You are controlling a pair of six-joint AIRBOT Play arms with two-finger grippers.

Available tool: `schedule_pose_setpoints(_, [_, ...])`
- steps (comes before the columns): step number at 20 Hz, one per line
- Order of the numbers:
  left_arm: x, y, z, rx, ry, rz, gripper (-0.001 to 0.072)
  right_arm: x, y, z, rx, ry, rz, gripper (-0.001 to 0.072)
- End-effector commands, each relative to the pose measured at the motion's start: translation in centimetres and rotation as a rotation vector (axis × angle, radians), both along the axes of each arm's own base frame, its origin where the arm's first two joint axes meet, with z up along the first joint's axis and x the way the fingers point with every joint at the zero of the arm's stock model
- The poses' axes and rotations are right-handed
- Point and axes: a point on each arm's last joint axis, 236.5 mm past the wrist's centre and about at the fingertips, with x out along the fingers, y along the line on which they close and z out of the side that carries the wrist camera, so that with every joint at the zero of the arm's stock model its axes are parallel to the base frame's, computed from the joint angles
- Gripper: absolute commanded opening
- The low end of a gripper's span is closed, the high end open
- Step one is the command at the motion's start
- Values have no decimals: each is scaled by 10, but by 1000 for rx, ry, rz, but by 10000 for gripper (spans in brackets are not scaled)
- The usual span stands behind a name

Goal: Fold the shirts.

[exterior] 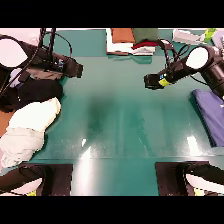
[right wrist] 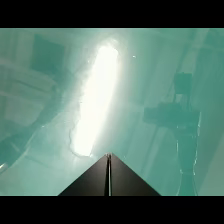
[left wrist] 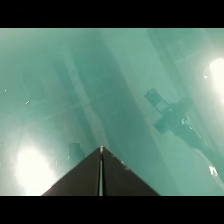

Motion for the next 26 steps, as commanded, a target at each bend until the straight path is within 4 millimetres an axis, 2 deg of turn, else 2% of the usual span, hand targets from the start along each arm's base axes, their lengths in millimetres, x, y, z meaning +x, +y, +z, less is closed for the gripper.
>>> schedule_pose_setpoints(1, [0,0,0,-1,-1,0,25,0,1,0,1,-1,1,20])
schedule_pose_setpoints(12, [0,-3,2,-18,-2,2,25,0,1,0,1,1,1,20])
schedule_pose_setpoints(14, [17,0,14,-1,-102,-3,25,-1,1,0,0,2,1,21])
schedule_pose_setpoints(15, [32,12,21,32,-166,24,124,-1,1,0,0,2,1,20])
schedule_pose_setpoints(16, [48,28,25,35,-202,92,466,-1,0,0,0,2,1,20])
schedule_pose_setpoints(17, [66,52,26,30,-219,187,674,-1,1,0,0,2,2,20])
schedule_pose_setpoints(19, [98,99,8,43,-204,311,669,-1,1,0,0,3,2,20])
schedule_pose_setpoints(20, [112,122,-9,58,-176,364,669,-1,0,0,0,3,2,20])
schedule_pose_setpoints(22, [136,162,-51,91,-104,445,669,-1,1,0,0,3,2,20])
schedule_pose_setpoints(26, [171,214,-143,132,17,536,669,-1,1,0,0,3,2,20])
